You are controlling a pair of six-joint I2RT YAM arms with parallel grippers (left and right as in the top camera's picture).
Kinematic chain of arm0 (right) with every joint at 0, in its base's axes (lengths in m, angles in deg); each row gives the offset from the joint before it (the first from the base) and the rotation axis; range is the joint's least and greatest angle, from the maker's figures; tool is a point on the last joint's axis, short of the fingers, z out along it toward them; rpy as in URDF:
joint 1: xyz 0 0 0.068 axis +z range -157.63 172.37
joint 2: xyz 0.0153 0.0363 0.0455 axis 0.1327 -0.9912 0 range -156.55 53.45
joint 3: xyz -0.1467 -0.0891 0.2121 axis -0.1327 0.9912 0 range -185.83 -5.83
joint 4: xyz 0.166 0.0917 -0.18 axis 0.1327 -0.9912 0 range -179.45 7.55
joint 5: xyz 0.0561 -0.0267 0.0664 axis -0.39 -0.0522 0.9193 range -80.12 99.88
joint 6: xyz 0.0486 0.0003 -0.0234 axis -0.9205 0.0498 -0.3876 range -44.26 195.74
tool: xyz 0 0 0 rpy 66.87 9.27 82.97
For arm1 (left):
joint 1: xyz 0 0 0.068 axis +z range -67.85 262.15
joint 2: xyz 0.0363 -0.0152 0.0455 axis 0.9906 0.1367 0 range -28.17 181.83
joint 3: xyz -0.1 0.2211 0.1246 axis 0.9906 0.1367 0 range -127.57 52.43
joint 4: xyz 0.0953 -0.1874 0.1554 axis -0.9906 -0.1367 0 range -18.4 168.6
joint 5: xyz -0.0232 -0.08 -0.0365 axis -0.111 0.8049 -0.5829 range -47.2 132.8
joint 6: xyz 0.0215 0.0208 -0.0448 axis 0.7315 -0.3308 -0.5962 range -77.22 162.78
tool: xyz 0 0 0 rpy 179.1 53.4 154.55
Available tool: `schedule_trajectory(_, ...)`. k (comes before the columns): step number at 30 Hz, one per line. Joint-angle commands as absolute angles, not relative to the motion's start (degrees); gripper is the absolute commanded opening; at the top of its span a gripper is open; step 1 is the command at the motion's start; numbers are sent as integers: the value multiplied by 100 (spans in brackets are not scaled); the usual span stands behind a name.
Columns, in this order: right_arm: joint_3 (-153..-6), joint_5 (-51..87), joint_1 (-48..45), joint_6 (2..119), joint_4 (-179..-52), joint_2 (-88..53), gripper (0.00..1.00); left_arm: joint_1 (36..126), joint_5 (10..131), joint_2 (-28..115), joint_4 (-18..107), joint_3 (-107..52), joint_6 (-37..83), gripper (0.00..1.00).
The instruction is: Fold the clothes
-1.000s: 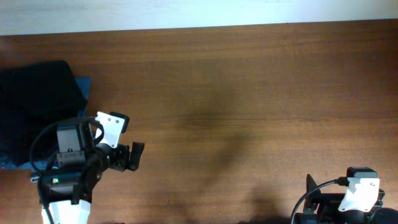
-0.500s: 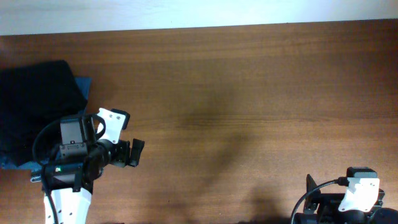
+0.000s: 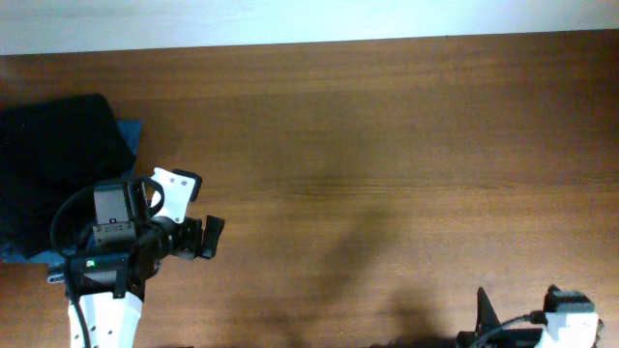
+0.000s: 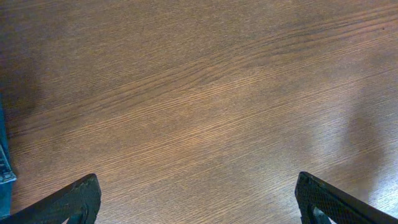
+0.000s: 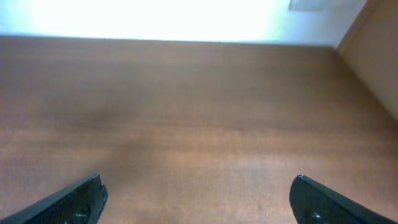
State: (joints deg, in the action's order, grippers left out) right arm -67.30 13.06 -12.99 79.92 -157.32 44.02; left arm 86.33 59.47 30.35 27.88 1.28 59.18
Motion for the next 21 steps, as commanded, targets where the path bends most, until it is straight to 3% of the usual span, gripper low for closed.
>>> schedule_trajectory(1,-6313,1380,-1251,8071,-15315,4723,99,8616,5907,3048,2804,167,5846,99)
schedule_trajectory(6,-4929,1437,-1251,8132,-13903,5333,99,8616,5907,3048,2804,167,5846,99)
schedule_trajectory(16,-2621,1420,-1214,8797,-10478,5320,98,8616,5907,3048,2804,167,5846,99)
schedule_trajectory(21,-1753,1422,-1214,8915,-9409,5320,99,8616,5907,3048,2804,167,5846,99)
